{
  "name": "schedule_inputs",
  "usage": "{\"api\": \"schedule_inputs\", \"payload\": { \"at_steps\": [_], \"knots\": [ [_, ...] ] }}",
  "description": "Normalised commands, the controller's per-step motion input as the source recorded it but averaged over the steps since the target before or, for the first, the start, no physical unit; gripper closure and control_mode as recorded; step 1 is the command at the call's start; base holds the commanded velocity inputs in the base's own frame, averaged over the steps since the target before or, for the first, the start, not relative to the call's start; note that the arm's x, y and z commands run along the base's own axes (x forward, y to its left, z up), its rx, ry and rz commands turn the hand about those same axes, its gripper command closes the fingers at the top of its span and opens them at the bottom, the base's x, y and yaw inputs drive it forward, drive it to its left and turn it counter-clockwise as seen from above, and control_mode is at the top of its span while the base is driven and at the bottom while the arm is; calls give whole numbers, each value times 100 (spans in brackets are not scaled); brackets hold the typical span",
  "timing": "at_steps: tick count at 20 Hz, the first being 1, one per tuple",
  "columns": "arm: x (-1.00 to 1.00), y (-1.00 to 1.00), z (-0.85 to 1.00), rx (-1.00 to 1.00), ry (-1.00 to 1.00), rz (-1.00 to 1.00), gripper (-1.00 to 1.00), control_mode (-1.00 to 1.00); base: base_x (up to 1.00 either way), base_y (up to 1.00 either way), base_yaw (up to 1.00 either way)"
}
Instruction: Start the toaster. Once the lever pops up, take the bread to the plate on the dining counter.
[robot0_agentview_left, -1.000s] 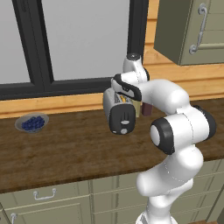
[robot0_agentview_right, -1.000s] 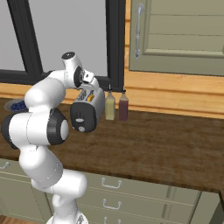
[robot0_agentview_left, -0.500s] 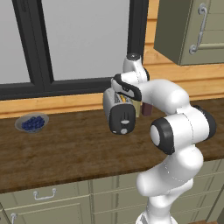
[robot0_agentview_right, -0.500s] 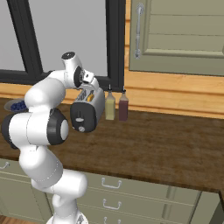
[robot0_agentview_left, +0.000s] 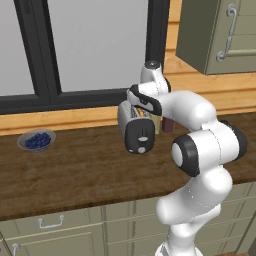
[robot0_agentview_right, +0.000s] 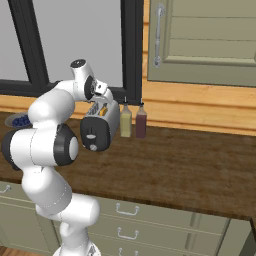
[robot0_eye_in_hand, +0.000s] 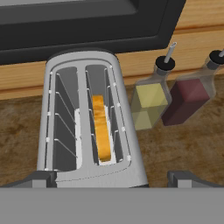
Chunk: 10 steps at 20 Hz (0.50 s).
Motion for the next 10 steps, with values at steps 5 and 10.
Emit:
{"api": "schedule_inputs", "payload": {
  "at_steps": [5, 10],
  "knots": [
    [0, 0, 0, 0, 0, 0, -100, -100, 0, 0, 0],
    [0, 0, 0, 0, 0, 0, -100, -100, 0, 0, 0]
  ]
}}
